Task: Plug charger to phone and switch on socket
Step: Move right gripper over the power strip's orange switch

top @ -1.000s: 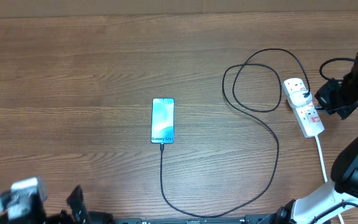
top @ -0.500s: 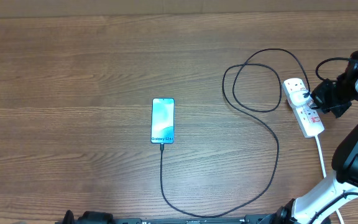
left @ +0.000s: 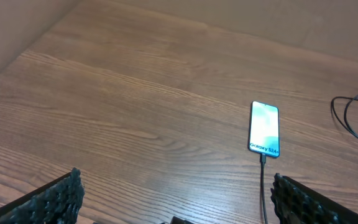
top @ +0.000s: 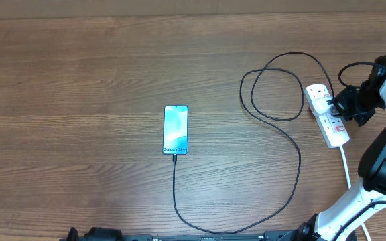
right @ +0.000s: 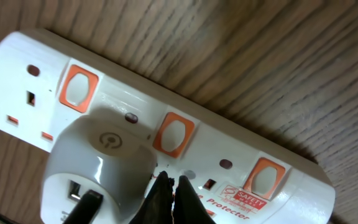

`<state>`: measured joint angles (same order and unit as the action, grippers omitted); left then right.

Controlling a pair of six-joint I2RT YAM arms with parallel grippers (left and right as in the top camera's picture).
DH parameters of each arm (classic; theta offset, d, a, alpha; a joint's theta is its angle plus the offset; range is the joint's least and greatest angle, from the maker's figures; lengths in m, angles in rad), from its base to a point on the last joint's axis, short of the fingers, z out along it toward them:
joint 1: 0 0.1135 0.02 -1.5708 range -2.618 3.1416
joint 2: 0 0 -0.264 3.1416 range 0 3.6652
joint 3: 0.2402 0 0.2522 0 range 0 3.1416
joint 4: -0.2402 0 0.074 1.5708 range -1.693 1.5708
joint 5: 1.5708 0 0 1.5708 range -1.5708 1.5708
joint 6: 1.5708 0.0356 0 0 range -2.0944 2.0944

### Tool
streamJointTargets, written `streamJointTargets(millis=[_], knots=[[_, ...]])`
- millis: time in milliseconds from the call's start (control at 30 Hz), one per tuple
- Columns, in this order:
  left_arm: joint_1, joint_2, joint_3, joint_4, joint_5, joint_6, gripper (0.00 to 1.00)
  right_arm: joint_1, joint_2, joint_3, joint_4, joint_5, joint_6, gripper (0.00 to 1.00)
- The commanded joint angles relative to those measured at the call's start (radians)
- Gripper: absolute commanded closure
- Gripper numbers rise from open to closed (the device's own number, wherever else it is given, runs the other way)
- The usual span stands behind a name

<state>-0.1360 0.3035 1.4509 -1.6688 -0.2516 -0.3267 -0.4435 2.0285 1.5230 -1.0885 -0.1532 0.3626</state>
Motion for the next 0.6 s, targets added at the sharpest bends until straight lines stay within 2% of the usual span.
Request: streamJointTargets(millis=[0, 567], knots=[[0.005, -0.014, -0.004, 0.005, -0.018, -0.002, 0.00, -0.001, 0.000, 0.028, 0.011, -0.006, 0.011, 0.96], [0.005, -0.014, -0.004, 0.005, -0.019, -0.002, 0.00, -0.001, 0.043, 0.029, 0.045, -0.032, 0.011, 0.96]])
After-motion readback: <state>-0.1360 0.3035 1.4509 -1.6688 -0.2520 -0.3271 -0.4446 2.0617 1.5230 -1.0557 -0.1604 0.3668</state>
